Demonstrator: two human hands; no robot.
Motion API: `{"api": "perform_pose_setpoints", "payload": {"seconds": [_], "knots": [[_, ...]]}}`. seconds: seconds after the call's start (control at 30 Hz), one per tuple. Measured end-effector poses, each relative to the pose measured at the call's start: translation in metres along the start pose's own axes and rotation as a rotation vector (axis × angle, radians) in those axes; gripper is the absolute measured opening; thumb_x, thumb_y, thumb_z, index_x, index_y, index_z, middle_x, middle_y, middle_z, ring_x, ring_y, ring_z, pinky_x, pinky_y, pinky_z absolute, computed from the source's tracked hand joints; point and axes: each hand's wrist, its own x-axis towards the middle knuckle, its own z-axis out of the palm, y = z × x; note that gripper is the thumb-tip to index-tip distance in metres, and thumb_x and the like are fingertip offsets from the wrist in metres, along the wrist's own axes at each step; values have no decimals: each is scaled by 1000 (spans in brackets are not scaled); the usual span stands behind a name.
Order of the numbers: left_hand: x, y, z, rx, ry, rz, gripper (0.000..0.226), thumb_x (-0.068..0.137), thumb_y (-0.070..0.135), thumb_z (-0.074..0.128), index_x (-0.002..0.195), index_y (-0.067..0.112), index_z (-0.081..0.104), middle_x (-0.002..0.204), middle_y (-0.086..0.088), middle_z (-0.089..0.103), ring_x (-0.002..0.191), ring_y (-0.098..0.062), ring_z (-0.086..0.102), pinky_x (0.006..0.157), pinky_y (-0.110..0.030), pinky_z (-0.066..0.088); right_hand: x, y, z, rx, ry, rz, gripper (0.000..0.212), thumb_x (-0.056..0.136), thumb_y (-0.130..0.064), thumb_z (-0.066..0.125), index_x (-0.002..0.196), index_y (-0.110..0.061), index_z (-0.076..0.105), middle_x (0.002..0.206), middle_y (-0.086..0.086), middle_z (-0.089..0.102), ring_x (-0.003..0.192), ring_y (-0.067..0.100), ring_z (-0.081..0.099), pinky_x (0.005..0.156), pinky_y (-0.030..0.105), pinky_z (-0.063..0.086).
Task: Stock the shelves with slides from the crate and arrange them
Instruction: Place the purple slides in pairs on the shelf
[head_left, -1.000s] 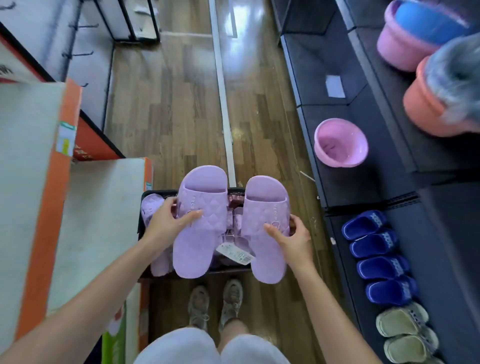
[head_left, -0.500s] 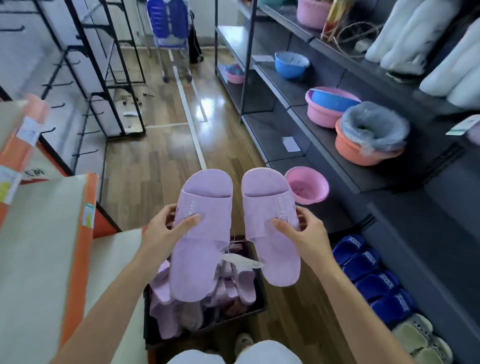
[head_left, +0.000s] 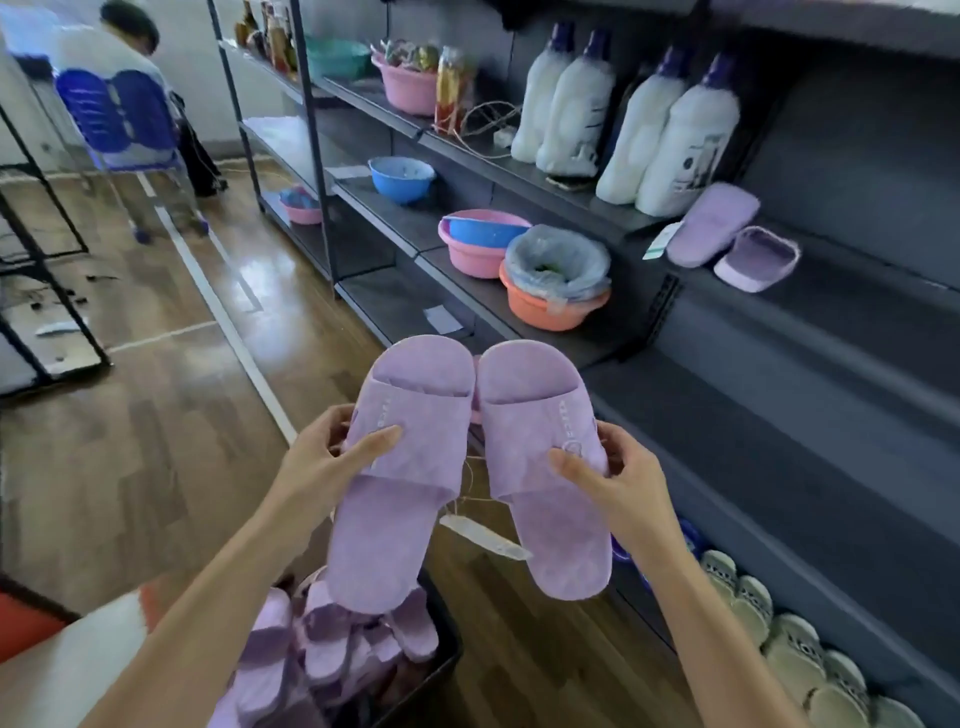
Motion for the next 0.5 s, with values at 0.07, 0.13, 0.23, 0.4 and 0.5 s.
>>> {"api": "perform_pose_setpoints", "payload": {"seconds": [0.07,0.13,0.23,0.4,0.5], "knots": [[9,13,26,29,-57,34,64,46,63,68,96,24,64,84,5,66,77,-12,58,70,-27,46,-1,4,-25,18,64,43,46,67,-51,70,106,-39,50,96,-24,57,87,6,58,70,18,47],[18,24,55,40,-114,50,66,45,64,66,97,24,62,84,8,66,75,-10,58,65,-22,44,-2,8,-52,55,122,83,55,63,-54,68,111,-31,53,104,-14,60,91,10,59,79,30,52],[30,36,104,48,-197,72,66,45,65,64,98,24,61,85,7,65,76,-12,60,61,-21,44,-4,20,-95,88,193,109,72,61,-61,74,118,-20,55,109,-6,63,94,15,62,83,38,54],[38,52,195,56,-322,118,64,53,62,66,102,20,61,93,-8,65,84,-27,61,66,-29,49,-2,51,-168,94,290,144,79,53,-62,68,120,-21,56,107,-8,65,91,10,63,72,28,53],[40,57,249,47,-379,124,56,55,59,66,97,23,61,93,-7,66,91,-28,61,76,-36,51,-4,67,-211,131,336,157,77,52,-65,72,115,-23,58,103,-11,66,89,8,64,68,24,52]]}}
